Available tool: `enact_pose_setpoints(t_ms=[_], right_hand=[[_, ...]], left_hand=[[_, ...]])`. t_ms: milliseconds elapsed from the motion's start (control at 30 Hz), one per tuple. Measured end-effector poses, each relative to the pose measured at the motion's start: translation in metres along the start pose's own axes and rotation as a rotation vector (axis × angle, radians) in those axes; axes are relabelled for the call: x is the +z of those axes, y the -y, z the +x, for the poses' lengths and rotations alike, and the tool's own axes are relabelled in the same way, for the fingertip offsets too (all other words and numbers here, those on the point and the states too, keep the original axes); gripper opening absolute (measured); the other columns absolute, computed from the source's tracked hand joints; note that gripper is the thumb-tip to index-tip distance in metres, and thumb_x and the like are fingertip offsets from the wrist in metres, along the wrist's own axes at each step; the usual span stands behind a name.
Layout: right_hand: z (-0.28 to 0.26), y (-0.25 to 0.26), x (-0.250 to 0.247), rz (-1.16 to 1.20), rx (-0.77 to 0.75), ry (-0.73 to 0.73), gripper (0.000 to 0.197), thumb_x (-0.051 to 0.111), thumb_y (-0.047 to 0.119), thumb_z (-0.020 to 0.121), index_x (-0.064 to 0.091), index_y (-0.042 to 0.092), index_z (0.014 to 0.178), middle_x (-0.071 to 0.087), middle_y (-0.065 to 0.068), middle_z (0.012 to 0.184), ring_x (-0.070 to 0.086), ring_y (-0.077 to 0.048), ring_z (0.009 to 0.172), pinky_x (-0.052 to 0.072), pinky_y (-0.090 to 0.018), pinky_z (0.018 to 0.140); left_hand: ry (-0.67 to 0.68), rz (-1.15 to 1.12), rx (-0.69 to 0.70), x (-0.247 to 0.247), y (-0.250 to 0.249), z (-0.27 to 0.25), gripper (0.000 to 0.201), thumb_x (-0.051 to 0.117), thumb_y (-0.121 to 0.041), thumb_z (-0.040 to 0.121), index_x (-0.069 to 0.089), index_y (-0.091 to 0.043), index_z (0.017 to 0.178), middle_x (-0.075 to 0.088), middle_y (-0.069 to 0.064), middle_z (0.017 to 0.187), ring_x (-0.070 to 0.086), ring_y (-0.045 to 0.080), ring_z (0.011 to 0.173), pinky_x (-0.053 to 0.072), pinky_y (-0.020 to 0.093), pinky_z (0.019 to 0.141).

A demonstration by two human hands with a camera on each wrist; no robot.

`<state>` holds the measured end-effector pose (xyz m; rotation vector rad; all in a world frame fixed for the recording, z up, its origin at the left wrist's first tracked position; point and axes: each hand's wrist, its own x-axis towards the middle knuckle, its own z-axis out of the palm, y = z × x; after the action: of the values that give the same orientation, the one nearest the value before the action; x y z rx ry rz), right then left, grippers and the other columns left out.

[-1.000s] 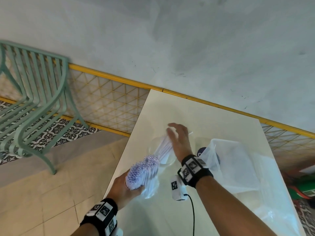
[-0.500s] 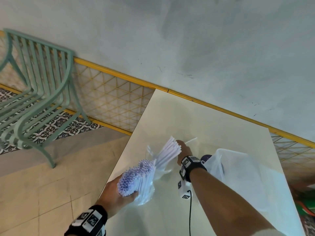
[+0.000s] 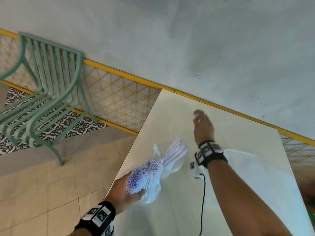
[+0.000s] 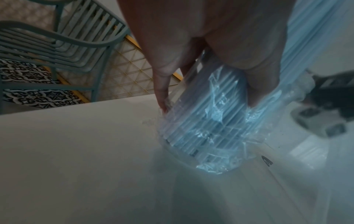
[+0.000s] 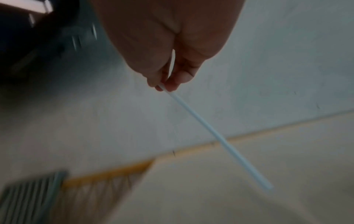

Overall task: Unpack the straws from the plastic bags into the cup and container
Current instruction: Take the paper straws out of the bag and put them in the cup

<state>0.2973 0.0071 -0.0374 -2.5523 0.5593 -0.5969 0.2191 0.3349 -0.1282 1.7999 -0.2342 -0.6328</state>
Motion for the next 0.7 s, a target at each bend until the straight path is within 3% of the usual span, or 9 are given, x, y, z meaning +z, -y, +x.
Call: enact_pose_setpoints(t_ms=[133, 200, 267, 400, 467, 533, 633, 700], right_hand=[[0.01, 0.064, -0.097, 0.221, -0.121, -0.416, 0.025, 0.045, 0.014, 0.1, 0.054, 0.021, 0.122, 0.066, -0.001, 0.097, 0.06, -0.012, 0.078, 0.046, -0.02, 0.073], [-0.009, 0.083, -0.131, 0.324, -0.143, -0.507, 0.022, 0.051, 0.015, 0.098, 0.055, 0.019, 0.119, 0.068, 0.004, 0.089, 0.059, -0.004, 0.071, 0.042, -0.009, 0.069], [-0.034, 0.097, -0.144, 0.355, -0.183, -0.492, 0.018, 0.058, 0.016, 0.096, 0.059, 0.016, 0.113, 0.068, 0.006, 0.084, 0.062, -0.004, 0.072, 0.042, -0.007, 0.068], [-0.075, 0.089, -0.101, 0.231, -0.267, -0.215, 0.015, 0.066, 0.013, 0.091, 0.064, 0.021, 0.104, 0.067, 0.01, 0.085, 0.062, -0.007, 0.075, 0.044, -0.016, 0.067], [-0.087, 0.073, -0.065, 0.141, -0.288, -0.062, 0.015, 0.068, 0.016, 0.09, 0.066, 0.024, 0.103, 0.069, 0.011, 0.095, 0.061, -0.013, 0.088, 0.045, -0.021, 0.077], [-0.096, 0.06, -0.039, 0.07, -0.296, 0.092, 0.025, 0.07, 0.026, 0.086, 0.065, 0.028, 0.11, 0.065, 0.012, 0.116, 0.056, -0.015, 0.109, 0.044, -0.033, 0.093], [-0.099, 0.057, -0.021, -0.047, -0.316, 0.348, 0.055, 0.073, 0.045, 0.077, 0.052, 0.041, 0.128, 0.042, 0.019, 0.144, 0.033, -0.01, 0.135, 0.026, -0.035, 0.104], [-0.097, 0.063, -0.013, -0.134, -0.351, 0.43, 0.059, 0.07, 0.056, 0.076, 0.047, 0.048, 0.13, 0.033, 0.025, 0.149, 0.023, -0.007, 0.142, 0.018, -0.039, 0.105]], left_hand=[[-0.004, 0.039, 0.025, -0.001, -0.002, -0.001, 0.07, 0.083, -0.047, 0.064, 0.059, -0.023, 0.125, 0.069, -0.018, 0.113, 0.063, -0.004, 0.106, 0.049, 0.029, 0.1], [-0.008, 0.065, 0.037, -0.002, -0.003, -0.002, 0.072, 0.08, -0.052, 0.062, 0.059, -0.025, 0.126, 0.069, -0.018, 0.114, 0.062, -0.006, 0.106, 0.048, 0.027, 0.099], [-0.019, 0.094, 0.046, -0.001, -0.003, -0.002, 0.073, 0.079, -0.054, 0.062, 0.059, -0.026, 0.126, 0.067, -0.019, 0.116, 0.061, -0.008, 0.107, 0.047, 0.025, 0.1], [-0.024, 0.131, 0.041, -0.001, -0.002, -0.001, 0.063, 0.083, -0.042, 0.067, 0.06, -0.025, 0.124, 0.068, -0.02, 0.111, 0.061, -0.012, 0.102, 0.049, 0.023, 0.096], [-0.031, 0.154, 0.049, -0.001, -0.002, 0.0, 0.06, 0.083, -0.039, 0.069, 0.061, -0.026, 0.122, 0.067, -0.022, 0.108, 0.059, -0.016, 0.1, 0.047, 0.013, 0.09], [-0.037, 0.158, 0.056, -0.001, -0.003, 0.0, 0.058, 0.083, -0.037, 0.07, 0.06, -0.028, 0.122, 0.066, -0.024, 0.107, 0.057, -0.019, 0.099, 0.043, 0.002, 0.084], [-0.049, 0.163, 0.055, 0.0, -0.004, 0.0, 0.059, 0.083, -0.037, 0.07, 0.059, -0.029, 0.123, 0.065, -0.025, 0.108, 0.057, -0.02, 0.099, 0.041, 0.002, 0.084], [-0.053, 0.163, 0.056, 0.0, -0.003, 0.0, 0.059, 0.083, -0.035, 0.07, 0.059, -0.028, 0.123, 0.065, -0.025, 0.107, 0.057, -0.02, 0.099, 0.042, 0.004, 0.085]])
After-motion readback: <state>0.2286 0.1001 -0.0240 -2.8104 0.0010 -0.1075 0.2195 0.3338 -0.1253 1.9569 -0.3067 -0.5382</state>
